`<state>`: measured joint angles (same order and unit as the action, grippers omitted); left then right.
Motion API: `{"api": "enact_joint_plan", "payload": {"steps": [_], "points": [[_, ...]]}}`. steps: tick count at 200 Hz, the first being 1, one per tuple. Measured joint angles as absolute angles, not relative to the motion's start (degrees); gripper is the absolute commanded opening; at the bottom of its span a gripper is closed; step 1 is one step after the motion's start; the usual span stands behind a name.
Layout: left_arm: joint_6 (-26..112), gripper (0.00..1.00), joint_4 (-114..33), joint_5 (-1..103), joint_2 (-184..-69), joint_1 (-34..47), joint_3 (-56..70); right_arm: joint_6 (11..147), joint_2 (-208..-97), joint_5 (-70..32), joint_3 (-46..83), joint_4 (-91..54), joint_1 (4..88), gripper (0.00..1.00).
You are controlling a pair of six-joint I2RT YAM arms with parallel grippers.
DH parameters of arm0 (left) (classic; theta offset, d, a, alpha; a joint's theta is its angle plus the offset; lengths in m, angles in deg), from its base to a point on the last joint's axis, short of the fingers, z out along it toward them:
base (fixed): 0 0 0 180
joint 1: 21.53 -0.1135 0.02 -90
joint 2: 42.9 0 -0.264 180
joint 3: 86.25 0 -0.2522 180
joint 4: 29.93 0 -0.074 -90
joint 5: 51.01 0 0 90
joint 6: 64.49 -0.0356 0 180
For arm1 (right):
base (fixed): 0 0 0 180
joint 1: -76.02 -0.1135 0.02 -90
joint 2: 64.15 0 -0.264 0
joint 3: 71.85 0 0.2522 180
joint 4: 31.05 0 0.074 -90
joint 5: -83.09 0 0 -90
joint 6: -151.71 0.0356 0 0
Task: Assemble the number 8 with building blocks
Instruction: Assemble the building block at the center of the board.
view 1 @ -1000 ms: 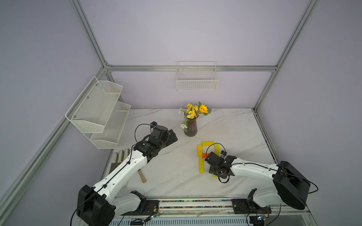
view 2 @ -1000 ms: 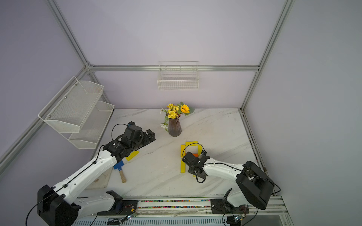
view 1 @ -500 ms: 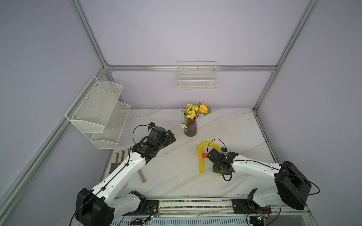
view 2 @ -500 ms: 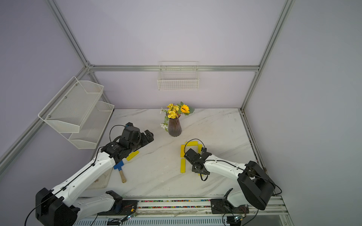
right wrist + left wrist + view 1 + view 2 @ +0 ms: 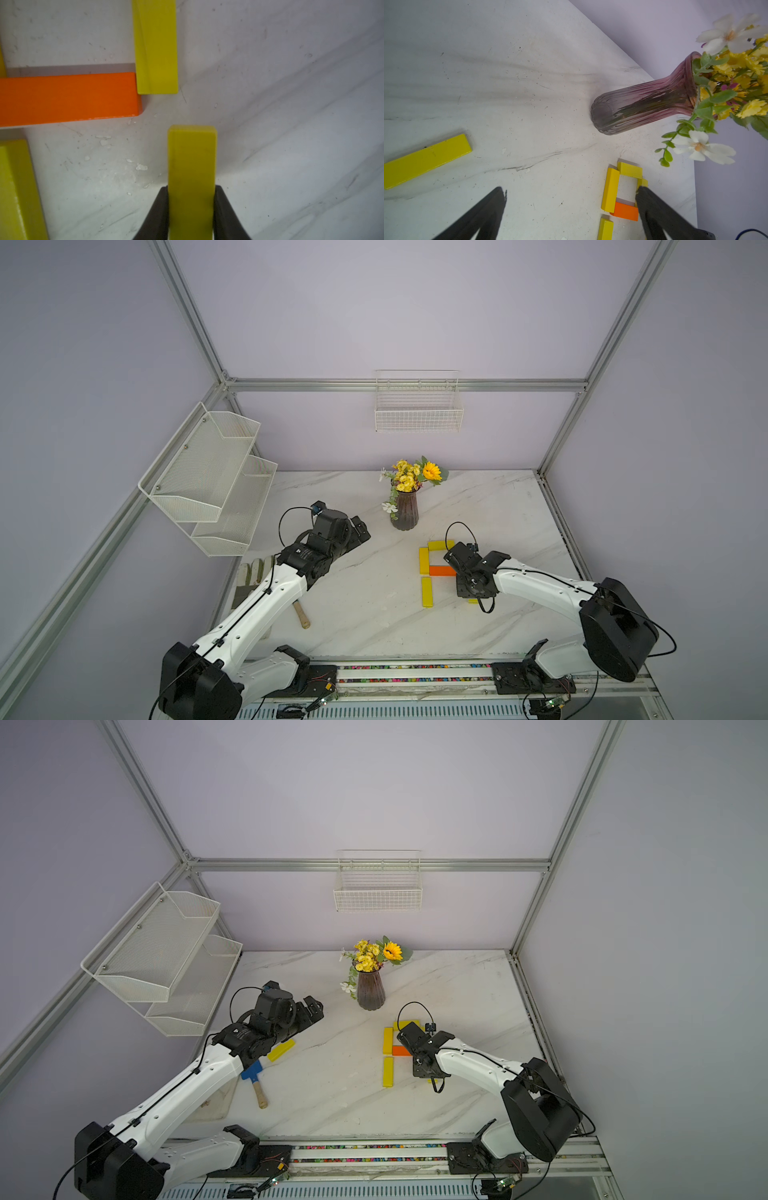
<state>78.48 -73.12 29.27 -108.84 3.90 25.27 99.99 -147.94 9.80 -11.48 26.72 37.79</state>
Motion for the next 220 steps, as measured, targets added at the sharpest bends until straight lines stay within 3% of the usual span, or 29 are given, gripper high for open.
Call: {"api": "enact_joint_plan", "payload": {"steps": [106, 220], "points": [[78.5, 1.00, -73.1, 29.6, -108.8, 3.6, 25.2, 97.2, -151.1, 7.3, -12.8, 20.8, 37.8, 0.31], [78.5, 1.00, -73.1, 29.9, -108.8, 3.6, 25.2, 97.3, -151.7, 7.6, -12.6, 19.5, 38.0, 0.52]]}}
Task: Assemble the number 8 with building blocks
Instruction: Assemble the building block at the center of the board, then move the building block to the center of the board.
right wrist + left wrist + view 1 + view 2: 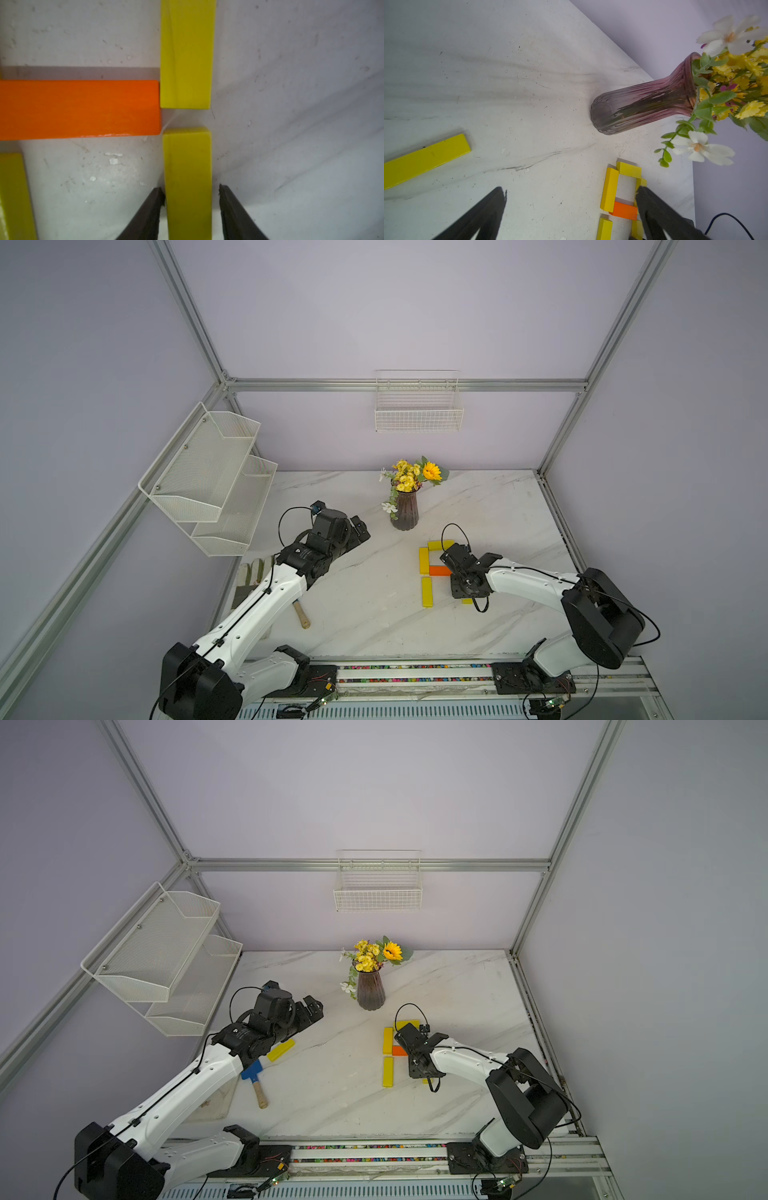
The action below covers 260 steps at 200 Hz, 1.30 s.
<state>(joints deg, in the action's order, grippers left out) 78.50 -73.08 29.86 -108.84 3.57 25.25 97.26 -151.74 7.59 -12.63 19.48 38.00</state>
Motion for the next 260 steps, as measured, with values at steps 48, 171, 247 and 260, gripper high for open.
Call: {"api": "enact_joint_plan", "payload": {"steps": [48, 171, 247, 260], "points": [[78.5, 1.00, -73.1, 29.9, -108.8, 3.5, 25.2, 97.5, -148.4, 7.2, -12.6, 21.9, 38.0, 0.54], [77.3, 1.00, -85.5, 20.9, -102.0, -4.2, 17.3, 81.7, -159.9, 7.9, 9.7, 15.3, 16.8, 0.80], [75.6, 1.00, -91.7, 21.7, -102.4, -9.2, 14.8, 68.9, -176.0, 3.6, 27.8, 4.6, 15.5, 0.81], [74.8, 1.00, -93.4, 22.7, -106.6, -9.5, 13.1, 69.2, -175.6, 4.7, 27.7, 4.5, 15.5, 0.82]]}}
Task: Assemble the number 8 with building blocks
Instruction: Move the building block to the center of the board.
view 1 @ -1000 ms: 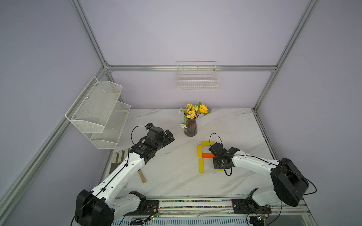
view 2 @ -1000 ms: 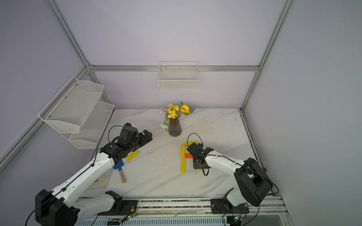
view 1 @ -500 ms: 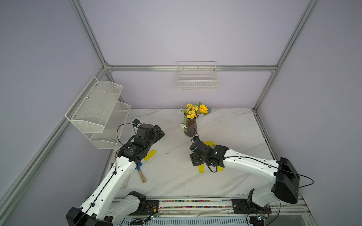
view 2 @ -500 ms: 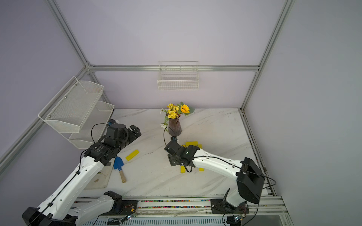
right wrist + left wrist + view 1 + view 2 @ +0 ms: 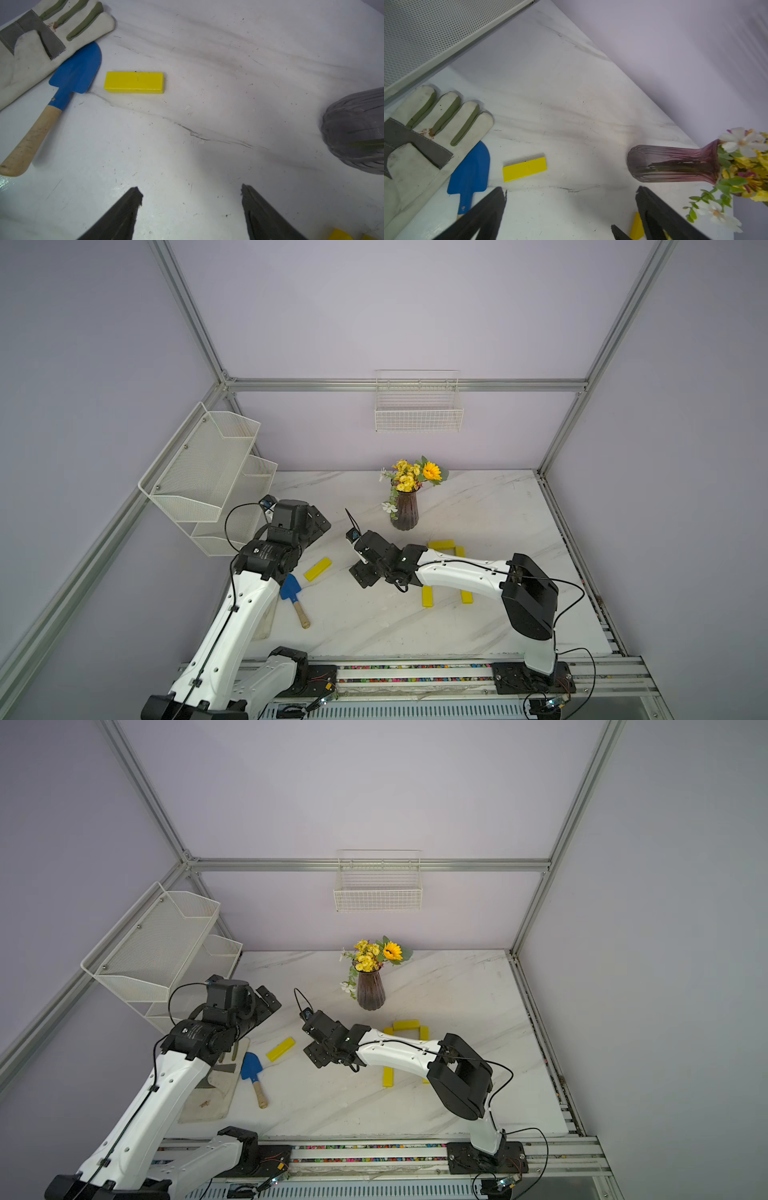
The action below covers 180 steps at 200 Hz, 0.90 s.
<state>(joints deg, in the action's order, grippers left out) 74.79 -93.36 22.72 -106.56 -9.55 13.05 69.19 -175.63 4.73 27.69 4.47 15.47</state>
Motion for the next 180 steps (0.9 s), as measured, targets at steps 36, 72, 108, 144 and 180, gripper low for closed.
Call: {"api": "enact_joint_plan", "payload": {"steps": [36, 72, 108, 144, 180], "points": [[72.1, 1.00, -96.1, 31.3, -118.2, -12.4, 13.0, 70.2, -167.5, 9.9, 23.4, 4.2, 15.5, 0.85], [72.1, 0.98, -96.2, 38.8, -122.6, -18.3, 19.0, 71.3, -153.9, 13.8, 19.5, 3.8, 15.6, 0.85], [74.2, 0.78, -96.6, 39.1, -124.9, -20.3, 21.0, 72.6, -146.4, 14.8, 14.6, 2.4, 15.6, 0.85], [76.4, 0.77, -95.4, 37.3, -130.4, -20.3, 21.0, 74.0, -145.8, 15.0, 10.0, 2.6, 15.6, 0.85], [78.4, 0.71, -93.8, 35.4, -135.7, -20.4, 21.0, 75.5, -144.6, 15.2, 7.4, 2.9, 15.6, 0.85]]}}
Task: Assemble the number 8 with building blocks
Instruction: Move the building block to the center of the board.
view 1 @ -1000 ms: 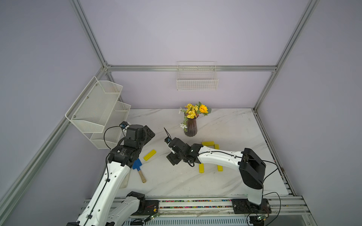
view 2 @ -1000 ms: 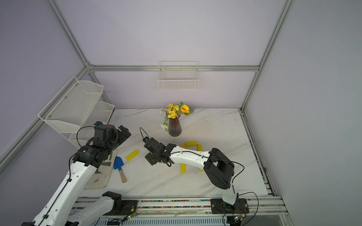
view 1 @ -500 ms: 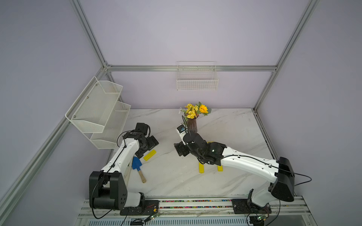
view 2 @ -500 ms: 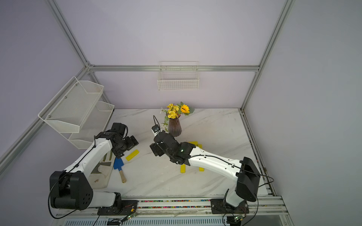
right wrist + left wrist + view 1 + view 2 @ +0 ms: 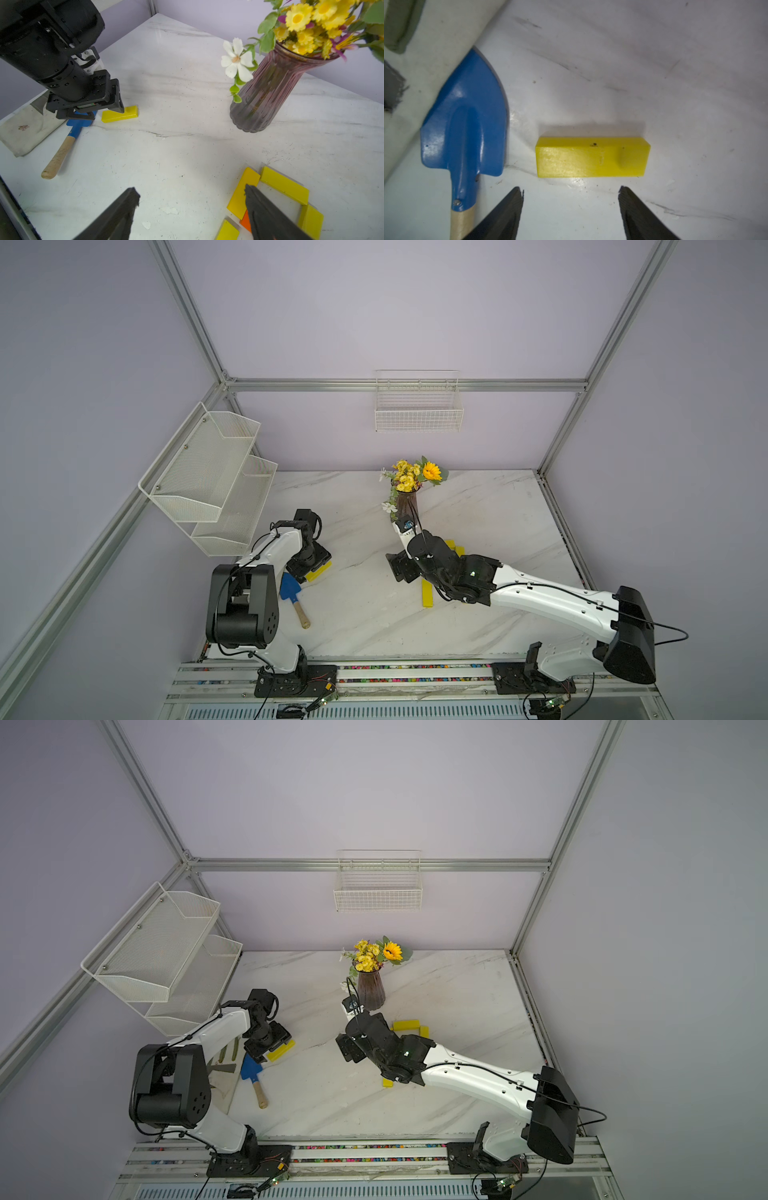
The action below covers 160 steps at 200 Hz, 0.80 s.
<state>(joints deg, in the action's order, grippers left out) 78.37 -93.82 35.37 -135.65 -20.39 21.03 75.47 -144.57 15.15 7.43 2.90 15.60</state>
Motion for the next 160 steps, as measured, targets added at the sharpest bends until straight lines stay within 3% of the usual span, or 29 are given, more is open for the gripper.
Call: {"api": "enact_joint_plan", "payload": {"steps": [31, 69, 116, 160], "points": [[80.2, 0.59, -92.3, 33.1, -137.0, -20.4, 21.0, 76.3, -142.6, 15.2, 6.9, 2.9, 15.6, 0.85], [81.7, 0.56, -91.1, 31.0, -138.0, -20.8, 20.0, 77.1, -142.0, 15.5, 6.9, 2.9, 15.6, 0.86], [83.0, 0.36, -89.6, 29.2, -139.9, -21.3, 19.3, 77.7, -142.0, 15.7, 6.9, 3.5, 15.6, 0.86], [83.5, 0.31, -87.4, 31.8, -142.9, -21.5, 19.6, 78.0, -142.0, 16.0, 6.9, 3.9, 15.6, 0.87]]}}
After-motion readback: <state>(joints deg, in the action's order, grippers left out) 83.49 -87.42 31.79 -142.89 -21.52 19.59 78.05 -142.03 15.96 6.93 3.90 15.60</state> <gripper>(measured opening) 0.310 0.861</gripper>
